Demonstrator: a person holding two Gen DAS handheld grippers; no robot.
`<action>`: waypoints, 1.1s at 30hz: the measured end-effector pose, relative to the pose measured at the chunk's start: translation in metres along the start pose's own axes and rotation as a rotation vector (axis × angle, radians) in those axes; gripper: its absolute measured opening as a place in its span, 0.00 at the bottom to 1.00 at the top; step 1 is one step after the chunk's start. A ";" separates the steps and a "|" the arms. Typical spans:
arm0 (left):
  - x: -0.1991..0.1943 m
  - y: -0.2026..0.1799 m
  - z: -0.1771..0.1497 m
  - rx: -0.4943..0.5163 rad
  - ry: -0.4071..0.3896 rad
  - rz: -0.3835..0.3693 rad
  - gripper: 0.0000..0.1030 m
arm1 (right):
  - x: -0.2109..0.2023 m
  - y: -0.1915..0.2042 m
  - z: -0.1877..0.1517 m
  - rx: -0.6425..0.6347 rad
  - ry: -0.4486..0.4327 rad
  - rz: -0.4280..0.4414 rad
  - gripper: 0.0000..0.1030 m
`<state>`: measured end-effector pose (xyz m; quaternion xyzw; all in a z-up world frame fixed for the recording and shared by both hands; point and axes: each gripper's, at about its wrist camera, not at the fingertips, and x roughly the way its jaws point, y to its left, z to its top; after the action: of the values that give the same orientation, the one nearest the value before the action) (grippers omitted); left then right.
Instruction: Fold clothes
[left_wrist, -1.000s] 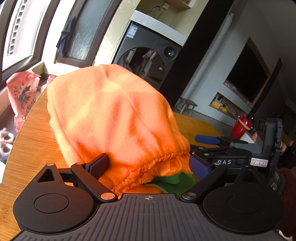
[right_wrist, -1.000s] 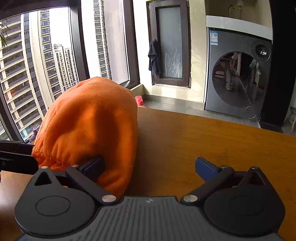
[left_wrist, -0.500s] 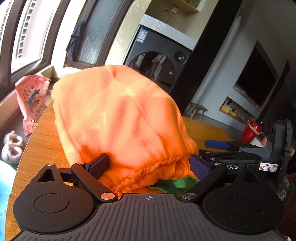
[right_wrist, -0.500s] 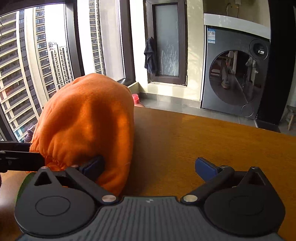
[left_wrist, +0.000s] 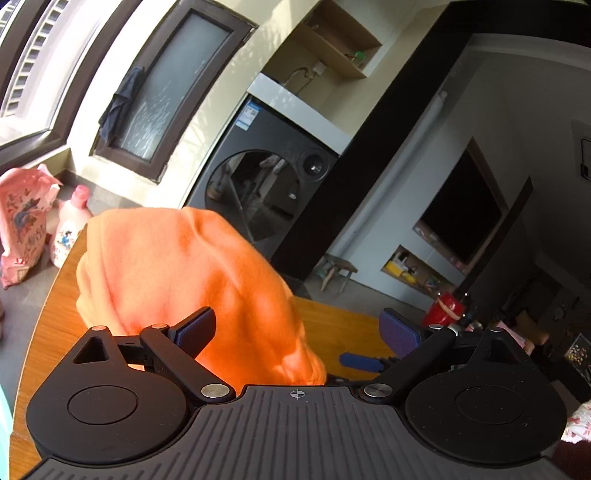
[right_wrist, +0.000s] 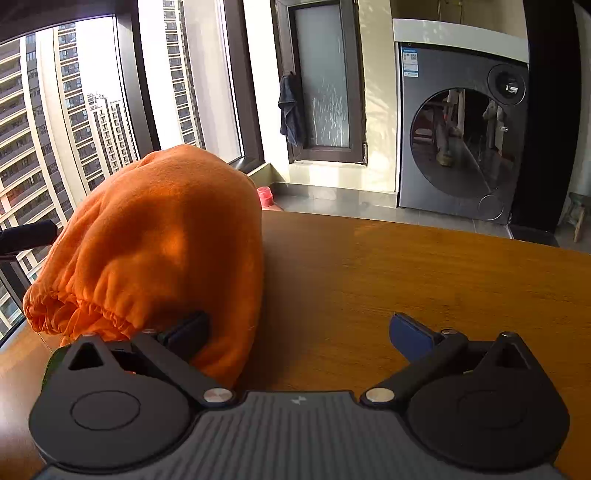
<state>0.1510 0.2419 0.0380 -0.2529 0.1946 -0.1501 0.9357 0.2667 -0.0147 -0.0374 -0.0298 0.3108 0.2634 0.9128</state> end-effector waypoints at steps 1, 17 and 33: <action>0.006 0.001 0.006 0.004 -0.013 0.013 0.96 | 0.000 -0.001 0.000 0.005 -0.002 -0.001 1.00; 0.076 0.061 0.029 -0.165 0.065 0.015 0.96 | -0.007 -0.023 -0.005 0.147 -0.028 0.058 1.00; 0.016 0.025 -0.039 -0.184 -0.031 0.102 0.99 | -0.010 -0.009 -0.004 0.085 -0.030 0.005 1.00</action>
<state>0.1522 0.2405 -0.0111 -0.3296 0.2057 -0.0799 0.9180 0.2624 -0.0282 -0.0355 0.0135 0.3078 0.2527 0.9172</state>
